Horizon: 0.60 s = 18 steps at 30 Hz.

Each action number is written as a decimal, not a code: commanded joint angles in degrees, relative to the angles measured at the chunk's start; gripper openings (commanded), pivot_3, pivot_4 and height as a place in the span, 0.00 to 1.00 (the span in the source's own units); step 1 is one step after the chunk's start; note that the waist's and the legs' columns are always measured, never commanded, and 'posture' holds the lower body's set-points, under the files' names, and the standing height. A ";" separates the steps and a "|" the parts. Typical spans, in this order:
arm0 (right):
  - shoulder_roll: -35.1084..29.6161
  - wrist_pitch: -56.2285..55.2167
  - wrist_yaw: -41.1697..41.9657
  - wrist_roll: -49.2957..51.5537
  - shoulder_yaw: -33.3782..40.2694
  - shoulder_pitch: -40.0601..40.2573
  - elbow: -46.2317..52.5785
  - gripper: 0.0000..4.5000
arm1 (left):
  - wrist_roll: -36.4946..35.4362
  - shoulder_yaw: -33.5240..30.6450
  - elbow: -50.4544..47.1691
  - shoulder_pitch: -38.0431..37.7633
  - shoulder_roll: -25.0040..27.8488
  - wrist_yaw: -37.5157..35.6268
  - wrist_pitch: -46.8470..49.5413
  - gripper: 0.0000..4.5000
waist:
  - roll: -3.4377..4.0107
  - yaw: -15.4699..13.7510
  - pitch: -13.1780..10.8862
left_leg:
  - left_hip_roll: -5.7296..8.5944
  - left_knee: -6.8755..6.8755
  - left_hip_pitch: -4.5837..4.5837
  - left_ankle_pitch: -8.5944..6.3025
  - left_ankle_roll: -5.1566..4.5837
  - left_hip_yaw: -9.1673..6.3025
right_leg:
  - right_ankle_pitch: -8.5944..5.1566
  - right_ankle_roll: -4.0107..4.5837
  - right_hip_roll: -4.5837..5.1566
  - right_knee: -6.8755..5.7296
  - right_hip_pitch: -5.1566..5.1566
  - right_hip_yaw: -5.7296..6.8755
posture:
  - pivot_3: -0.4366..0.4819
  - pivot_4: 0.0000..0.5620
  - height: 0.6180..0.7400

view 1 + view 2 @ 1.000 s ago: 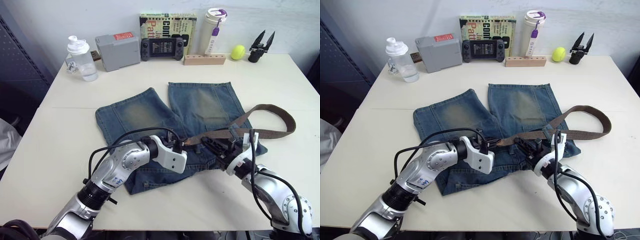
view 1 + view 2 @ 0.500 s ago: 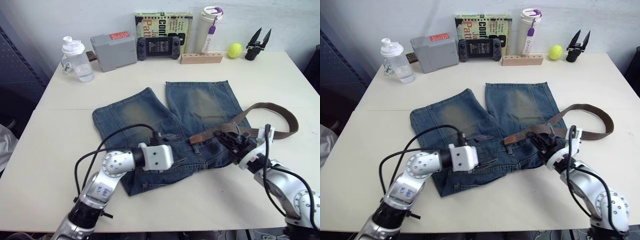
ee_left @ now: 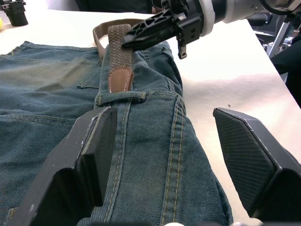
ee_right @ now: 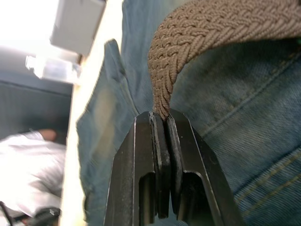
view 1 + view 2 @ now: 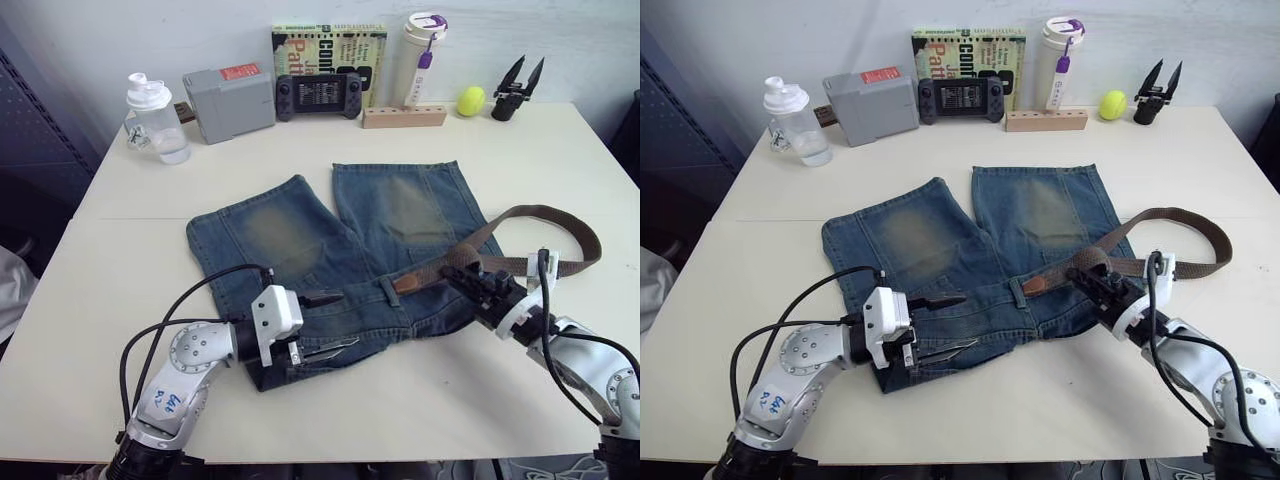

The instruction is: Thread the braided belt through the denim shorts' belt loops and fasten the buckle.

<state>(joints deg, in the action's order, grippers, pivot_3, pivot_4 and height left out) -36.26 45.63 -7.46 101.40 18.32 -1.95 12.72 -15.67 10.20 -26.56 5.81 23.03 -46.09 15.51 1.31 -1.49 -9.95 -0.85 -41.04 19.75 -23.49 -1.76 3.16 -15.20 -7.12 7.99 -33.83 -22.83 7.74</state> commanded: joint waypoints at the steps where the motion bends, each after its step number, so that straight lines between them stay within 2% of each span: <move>1: -0.20 2.03 2.60 -2.58 -1.16 -0.19 1.90 0.00 | -0.34 0.75 -1.33 0.76 -0.43 1.05 -0.73 0.80 | 0.00 0.01 0.00 | 0.00 0.00 0.00 0.00 0.00 0.00 | 0.00 0.00 -0.01 0.00 0.00 0.00 | 0.48 0.27 0.88; 12: 0.93 4.74 5.97 -5.64 -3.27 -2.63 3.48 0.00 | 1.45 1.68 0.68 2.85 -0.56 2.71 -2.04 0.80 | 0.03 -0.01 -0.02 | -0.01 0.01 0.00 0.00 0.01 -0.01 | 0.00 0.00 -0.04 0.01 0.00 -0.01 | 0.48 0.27 0.88; 16: 1.14 6.65 5.85 -6.44 -5.76 -3.56 4.05 0.00 | 7.80 3.94 4.37 5.48 0.12 4.01 -7.15 0.80 | 0.03 0.02 -0.02 | -0.01 0.01 0.00 0.00 0.01 0.00 | 0.00 0.00 -0.04 0.01 0.00 -0.01 | 0.48 0.27 0.88; 18: 2.14 7.35 4.75 -6.39 -7.61 -3.92 4.01 0.00 | 13.28 6.38 8.13 7.45 0.89 4.50 -13.34 0.80 | 0.03 0.01 -0.02 | 0.02 0.02 -0.01 0.00 0.01 0.02 | 0.00 0.00 -0.08 0.02 -0.01 -0.01 | 0.48 0.27 0.88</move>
<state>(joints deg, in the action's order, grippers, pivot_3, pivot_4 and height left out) -35.10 51.77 -2.44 94.54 12.39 -5.53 14.50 -8.03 13.99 -20.80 11.61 23.24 -42.47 9.07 1.35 -1.48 -9.97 -0.84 -41.02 19.74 -23.49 -1.75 3.18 -15.20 -7.12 7.90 -33.81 -22.84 7.72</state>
